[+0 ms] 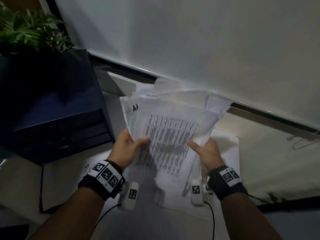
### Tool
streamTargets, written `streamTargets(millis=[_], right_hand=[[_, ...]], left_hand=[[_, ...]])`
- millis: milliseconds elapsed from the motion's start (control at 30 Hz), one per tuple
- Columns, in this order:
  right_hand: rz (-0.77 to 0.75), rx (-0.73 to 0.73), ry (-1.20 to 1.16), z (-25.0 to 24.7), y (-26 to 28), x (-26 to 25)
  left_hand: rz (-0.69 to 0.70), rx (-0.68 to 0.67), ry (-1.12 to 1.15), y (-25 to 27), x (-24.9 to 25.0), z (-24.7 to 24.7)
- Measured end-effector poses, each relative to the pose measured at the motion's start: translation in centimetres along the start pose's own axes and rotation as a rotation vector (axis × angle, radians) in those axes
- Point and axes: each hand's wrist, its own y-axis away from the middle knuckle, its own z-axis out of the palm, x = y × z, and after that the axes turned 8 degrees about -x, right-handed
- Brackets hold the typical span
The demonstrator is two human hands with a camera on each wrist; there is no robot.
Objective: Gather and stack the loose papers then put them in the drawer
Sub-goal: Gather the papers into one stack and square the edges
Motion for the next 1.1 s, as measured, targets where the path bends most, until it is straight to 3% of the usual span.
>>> streamTargets(millis=[67, 167, 367, 500, 633, 700, 800, 933, 1100], right_hand=[[-0.179, 0.065, 0.064, 0.9, 0.7, -3.1], [-0.302, 0.112, 0.107, 2.0, 1.8, -4.8], [-0.254, 0.080, 0.076, 2.6, 2.5, -3.0], [-0.254, 0.192, 0.068, 3.3, 2.0, -2.7], [-0.305, 0.169, 0.010, 3.4, 1.7, -4.1], [-0.313, 0.236, 0.026, 3.0, 1.2, -4.1], [-0.161, 0.277, 0.096, 2.1, 0.6, -1.8], [0.015, 0.270, 0.165, 2.1, 0.7, 0.5], [-0.150, 0.302, -0.094, 1.7, 0.3, -1.3]], left_hand=[[0.134, 0.091, -0.157, -0.7, 2.1, -0.6], [0.253, 0.128, -0.123, -1.2, 3.4, -1.1], [0.112, 0.022, 0.095, -0.6, -0.1, -0.9], [0.086, 0.030, 0.047, -1.1, -0.2, -0.6], [0.082, 0.072, 0.049, -1.7, -0.5, -0.6], [0.059, 0.066, 0.048, -1.9, -0.9, -0.6], [-0.011, 0.009, -0.022, -2.0, -1.7, -0.4], [0.056, -0.013, -0.137, -2.2, -1.6, 0.8], [0.088, 0.119, -0.058, -2.8, -0.3, 1.3]])
